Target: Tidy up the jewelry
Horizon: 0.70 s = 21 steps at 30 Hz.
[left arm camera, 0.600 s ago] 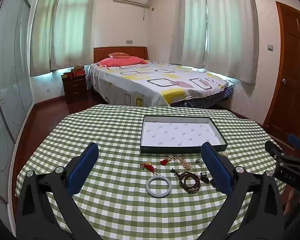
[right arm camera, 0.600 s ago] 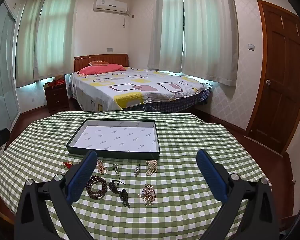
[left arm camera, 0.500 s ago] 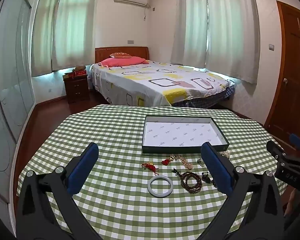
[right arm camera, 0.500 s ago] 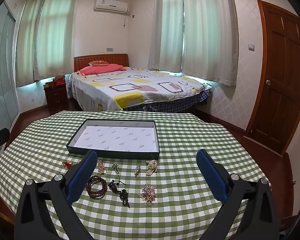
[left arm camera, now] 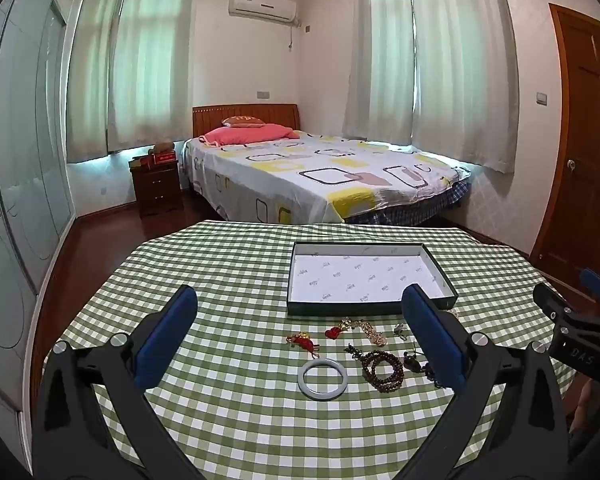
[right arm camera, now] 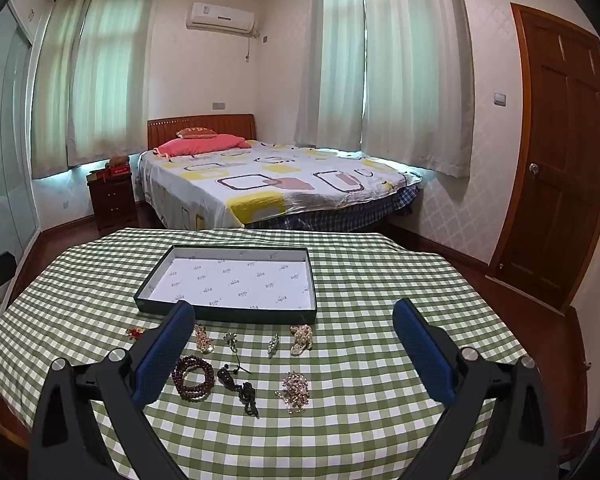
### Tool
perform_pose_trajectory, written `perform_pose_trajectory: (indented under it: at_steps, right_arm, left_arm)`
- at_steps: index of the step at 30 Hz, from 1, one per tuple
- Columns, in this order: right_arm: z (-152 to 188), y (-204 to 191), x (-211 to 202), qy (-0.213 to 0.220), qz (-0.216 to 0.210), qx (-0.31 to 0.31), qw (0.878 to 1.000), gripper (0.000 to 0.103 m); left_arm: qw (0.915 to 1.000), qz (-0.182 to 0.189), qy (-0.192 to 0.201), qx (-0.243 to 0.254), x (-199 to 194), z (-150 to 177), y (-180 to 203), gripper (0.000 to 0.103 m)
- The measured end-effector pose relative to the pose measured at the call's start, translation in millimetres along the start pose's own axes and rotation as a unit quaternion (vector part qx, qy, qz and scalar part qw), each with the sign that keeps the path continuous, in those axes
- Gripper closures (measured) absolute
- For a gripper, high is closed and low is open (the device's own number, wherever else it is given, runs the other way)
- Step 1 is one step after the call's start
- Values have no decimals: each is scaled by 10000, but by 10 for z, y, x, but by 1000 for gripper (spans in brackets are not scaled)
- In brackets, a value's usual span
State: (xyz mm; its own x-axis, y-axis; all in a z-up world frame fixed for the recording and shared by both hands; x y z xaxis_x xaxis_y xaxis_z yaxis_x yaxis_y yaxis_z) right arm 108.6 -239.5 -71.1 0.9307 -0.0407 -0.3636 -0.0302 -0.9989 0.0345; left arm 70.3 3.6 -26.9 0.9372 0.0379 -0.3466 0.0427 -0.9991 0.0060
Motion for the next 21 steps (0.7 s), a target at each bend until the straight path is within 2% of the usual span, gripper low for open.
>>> perform_pose_trajectory:
  at_steps: [21]
  right_arm:
    - [-85,2,-71,101,1,-4,9999,6]
  left_arm:
    - [10000,-19,62,-10,-48,-31,19,3]
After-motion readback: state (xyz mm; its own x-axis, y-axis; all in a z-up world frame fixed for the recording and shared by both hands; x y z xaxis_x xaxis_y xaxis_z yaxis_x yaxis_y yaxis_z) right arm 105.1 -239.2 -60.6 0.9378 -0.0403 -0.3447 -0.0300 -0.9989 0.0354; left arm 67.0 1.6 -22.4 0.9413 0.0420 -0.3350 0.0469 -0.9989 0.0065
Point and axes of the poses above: each gripper's, at about its wrist camera, not at the fingertips, and x roughly the way its jaws point, y to its right, z to its underside, the point moved 9 cm from there along x, roughly the way its jaws point, and after that the axes turned 4 degrees about y, right-handed, at the moved point
